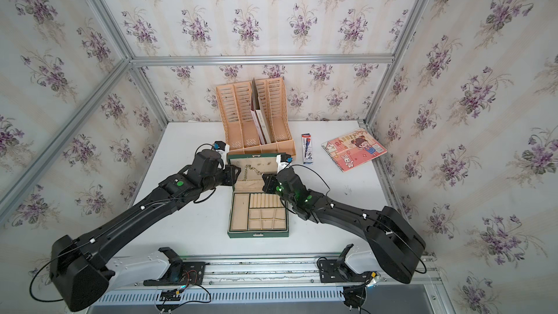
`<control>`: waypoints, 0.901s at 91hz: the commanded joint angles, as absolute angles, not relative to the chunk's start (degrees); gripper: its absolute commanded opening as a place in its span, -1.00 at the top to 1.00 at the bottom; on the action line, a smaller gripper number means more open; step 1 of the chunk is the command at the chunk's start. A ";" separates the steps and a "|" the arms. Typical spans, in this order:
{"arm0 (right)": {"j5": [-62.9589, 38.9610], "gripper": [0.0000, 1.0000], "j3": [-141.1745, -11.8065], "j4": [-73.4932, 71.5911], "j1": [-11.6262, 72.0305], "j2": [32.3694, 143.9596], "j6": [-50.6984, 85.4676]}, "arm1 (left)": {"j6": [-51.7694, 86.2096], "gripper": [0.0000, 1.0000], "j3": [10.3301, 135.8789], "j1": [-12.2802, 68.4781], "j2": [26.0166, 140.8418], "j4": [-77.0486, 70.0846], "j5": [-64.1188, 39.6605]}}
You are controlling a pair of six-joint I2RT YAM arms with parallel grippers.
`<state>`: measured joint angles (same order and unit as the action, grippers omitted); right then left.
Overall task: Put jewelry chain into jewelry box
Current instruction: Hang the necklace on the jewelry box clasp.
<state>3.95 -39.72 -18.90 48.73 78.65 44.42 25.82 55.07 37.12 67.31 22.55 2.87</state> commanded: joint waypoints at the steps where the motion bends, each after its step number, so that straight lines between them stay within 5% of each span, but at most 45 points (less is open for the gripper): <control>1: 2.67 1.00 -39.95 -17.56 48.86 79.21 42.76 | 28.01 0.16 51.78 37.09 64.17 21.94 5.14; 60: -1.50 1.00 -42.49 -17.43 50.17 87.93 43.10 | 33.51 0.16 34.98 37.09 55.58 15.58 9.54; 82: -2.42 0.47 -42.76 -16.92 50.42 88.93 43.37 | 33.67 0.16 33.03 37.09 53.77 15.47 9.67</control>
